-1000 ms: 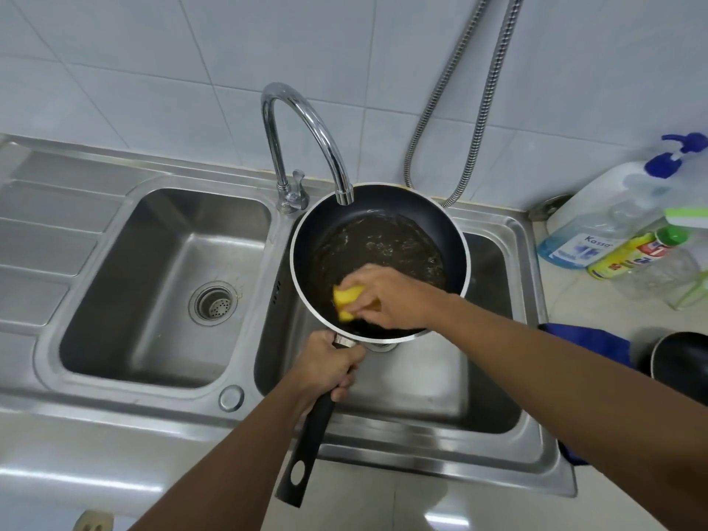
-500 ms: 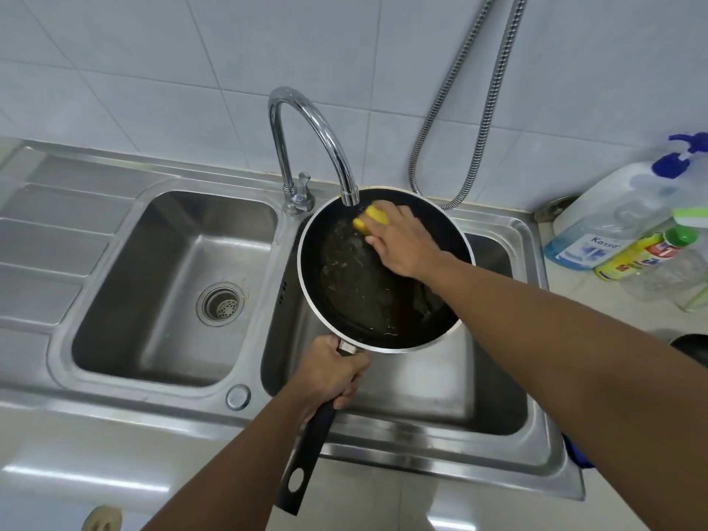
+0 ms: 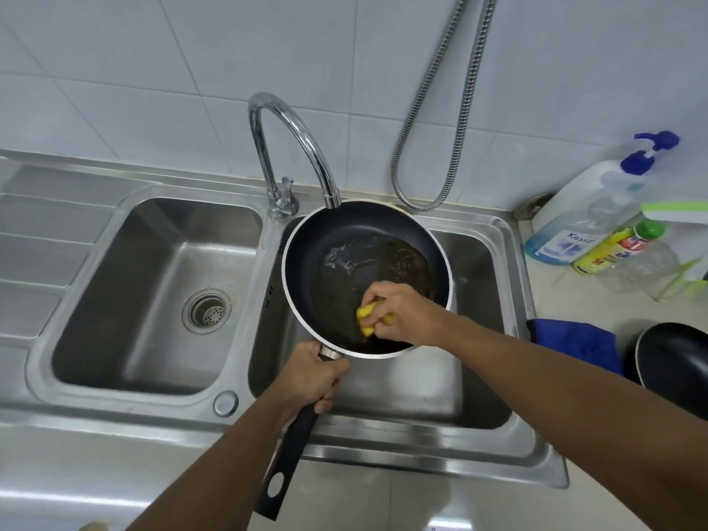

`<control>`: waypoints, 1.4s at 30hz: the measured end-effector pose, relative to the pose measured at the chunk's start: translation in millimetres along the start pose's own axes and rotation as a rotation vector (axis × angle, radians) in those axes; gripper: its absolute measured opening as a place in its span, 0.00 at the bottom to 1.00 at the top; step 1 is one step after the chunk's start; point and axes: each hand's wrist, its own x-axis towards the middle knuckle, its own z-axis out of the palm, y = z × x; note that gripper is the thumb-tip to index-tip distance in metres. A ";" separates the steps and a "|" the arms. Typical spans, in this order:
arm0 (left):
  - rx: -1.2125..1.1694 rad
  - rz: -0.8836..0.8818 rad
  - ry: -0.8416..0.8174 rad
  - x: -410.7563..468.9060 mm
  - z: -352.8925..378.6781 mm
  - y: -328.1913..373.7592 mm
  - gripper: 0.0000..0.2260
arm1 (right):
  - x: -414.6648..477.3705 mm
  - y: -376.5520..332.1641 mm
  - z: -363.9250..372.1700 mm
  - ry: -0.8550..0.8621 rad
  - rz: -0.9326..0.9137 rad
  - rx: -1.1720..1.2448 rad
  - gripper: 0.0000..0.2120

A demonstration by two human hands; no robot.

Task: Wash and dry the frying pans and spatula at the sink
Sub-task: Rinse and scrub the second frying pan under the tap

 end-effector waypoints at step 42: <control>0.076 -0.023 -0.012 0.0 34.4 -22.1 0.04 | -154.7 95.3 -91.3 0.443 1.152 -0.370 0.14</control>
